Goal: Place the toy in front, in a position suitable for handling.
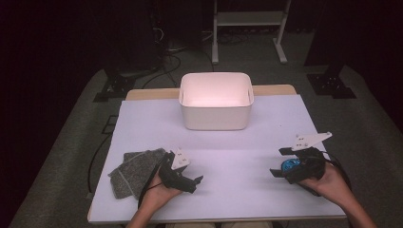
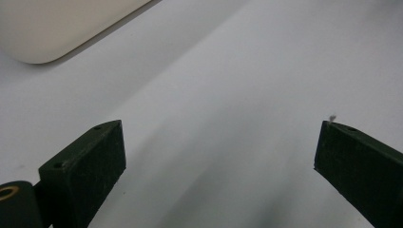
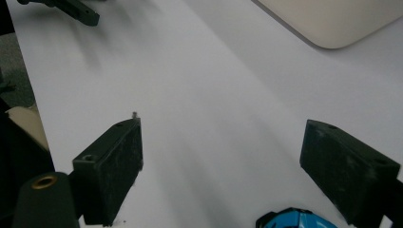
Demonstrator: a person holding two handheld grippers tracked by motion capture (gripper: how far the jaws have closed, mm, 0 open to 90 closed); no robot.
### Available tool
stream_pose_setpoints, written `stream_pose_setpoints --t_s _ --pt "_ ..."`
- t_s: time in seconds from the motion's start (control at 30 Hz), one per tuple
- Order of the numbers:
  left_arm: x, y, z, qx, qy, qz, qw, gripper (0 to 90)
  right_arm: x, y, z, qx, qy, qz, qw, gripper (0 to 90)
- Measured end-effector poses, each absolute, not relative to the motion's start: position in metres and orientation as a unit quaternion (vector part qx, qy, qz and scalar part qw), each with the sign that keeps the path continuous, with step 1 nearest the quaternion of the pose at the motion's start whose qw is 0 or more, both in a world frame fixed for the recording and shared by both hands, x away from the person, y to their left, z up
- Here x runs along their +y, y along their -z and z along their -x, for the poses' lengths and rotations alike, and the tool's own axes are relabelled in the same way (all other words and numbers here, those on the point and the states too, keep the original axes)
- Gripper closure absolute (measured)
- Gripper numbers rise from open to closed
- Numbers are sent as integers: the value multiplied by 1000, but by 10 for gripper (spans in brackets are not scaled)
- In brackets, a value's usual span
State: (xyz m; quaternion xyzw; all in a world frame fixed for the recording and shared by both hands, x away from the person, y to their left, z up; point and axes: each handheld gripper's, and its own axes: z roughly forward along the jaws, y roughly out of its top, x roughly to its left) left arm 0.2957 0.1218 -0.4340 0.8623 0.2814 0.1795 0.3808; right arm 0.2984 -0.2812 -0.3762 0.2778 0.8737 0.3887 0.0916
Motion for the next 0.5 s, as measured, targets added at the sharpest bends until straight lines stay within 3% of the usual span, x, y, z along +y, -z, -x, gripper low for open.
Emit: stream_pose_setpoints --t_s 0.5 --pt "119 437 -297 282 -175 -865 377 26 -321 388 -296 871 -363 -319 82 133"
